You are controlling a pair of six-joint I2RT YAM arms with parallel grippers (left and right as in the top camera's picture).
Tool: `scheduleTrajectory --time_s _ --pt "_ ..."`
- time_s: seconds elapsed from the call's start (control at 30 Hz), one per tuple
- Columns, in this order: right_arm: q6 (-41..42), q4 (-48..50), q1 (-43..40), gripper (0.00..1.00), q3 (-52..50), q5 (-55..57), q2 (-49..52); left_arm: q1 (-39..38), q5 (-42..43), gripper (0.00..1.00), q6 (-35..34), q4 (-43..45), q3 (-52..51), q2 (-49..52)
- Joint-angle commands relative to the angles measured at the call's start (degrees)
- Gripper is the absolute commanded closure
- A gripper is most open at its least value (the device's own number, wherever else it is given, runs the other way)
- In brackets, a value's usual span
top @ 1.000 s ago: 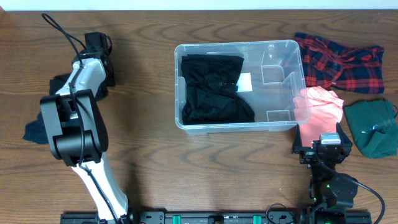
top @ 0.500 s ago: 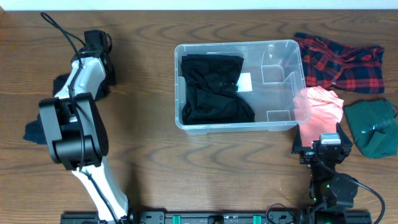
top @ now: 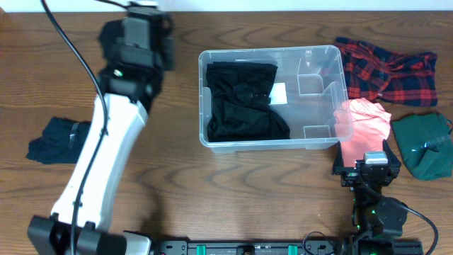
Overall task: Pack container
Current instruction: 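Lift the striped black garment and move it into the container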
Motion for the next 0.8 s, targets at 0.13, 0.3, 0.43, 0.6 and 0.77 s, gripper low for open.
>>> scheduleTrajectory --time_s 0.13,0.3,0.43,0.6,0.77 --pt "-0.55 -0.26 0.70 0.01 -0.04 0.13 -0.31 -11.98 -0.39 0.94 2.01 -0.09 1.07 -0.37" --pt "-0.55 -0.26 0.70 0.01 -0.04 0.13 -0.31 -15.76 1.27 0.94 2.73 -0.28 1.03 -0.20" --pt "-0.55 -0.26 0.70 0.01 -0.04 0.13 -0.28 -18.03 5.81 0.94 4.37 -0.31 1.01 0.52" --pt "-0.55 -0.26 0.70 0.01 -0.04 0.13 -0.31 -19.41 7.15 0.94 8.76 -0.31 1.01 1.66" --pt "-0.55 -0.26 0.70 0.01 -0.04 0.13 -0.31 -19.47 8.98 0.94 8.76 -0.35 0.94 2.73"
